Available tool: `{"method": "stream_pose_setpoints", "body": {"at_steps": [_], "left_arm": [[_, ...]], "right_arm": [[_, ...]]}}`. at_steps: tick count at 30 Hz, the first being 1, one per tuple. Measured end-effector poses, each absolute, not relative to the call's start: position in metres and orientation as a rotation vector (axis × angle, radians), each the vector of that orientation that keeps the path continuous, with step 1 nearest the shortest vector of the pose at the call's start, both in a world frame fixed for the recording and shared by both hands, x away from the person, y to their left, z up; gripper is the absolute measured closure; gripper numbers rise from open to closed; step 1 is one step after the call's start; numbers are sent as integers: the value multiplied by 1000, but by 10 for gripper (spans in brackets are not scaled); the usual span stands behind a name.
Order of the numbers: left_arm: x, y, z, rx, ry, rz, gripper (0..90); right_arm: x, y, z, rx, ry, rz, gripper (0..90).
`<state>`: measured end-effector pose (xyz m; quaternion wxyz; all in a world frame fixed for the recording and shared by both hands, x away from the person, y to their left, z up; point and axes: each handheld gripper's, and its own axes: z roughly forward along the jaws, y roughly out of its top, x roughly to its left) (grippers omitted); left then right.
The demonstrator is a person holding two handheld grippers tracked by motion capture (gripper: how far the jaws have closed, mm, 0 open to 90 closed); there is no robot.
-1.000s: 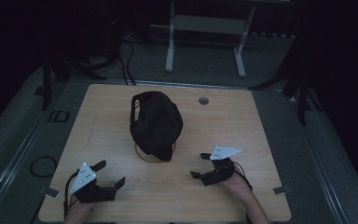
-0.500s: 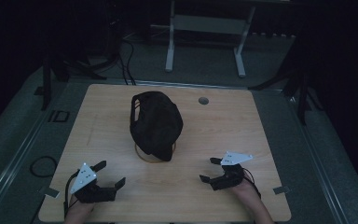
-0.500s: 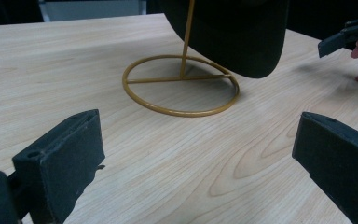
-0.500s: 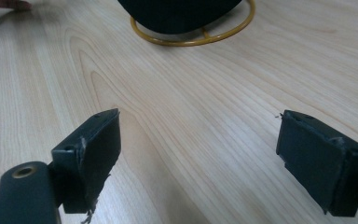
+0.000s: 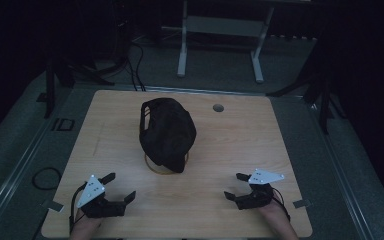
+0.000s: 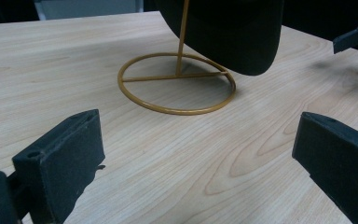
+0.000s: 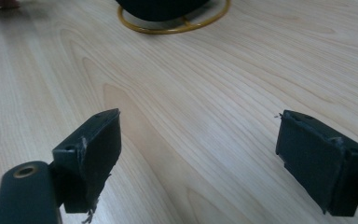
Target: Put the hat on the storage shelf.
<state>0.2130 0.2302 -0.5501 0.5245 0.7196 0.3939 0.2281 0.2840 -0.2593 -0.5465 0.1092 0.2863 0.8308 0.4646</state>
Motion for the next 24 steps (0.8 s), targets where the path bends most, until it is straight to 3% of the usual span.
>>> {"method": "stream_pose_setpoints", "body": {"at_steps": [24], "left_arm": [[214,230,-552,1747,961,555,25]], "right_arm": [[280,-278,-551,882,2387,1316,139]]}}
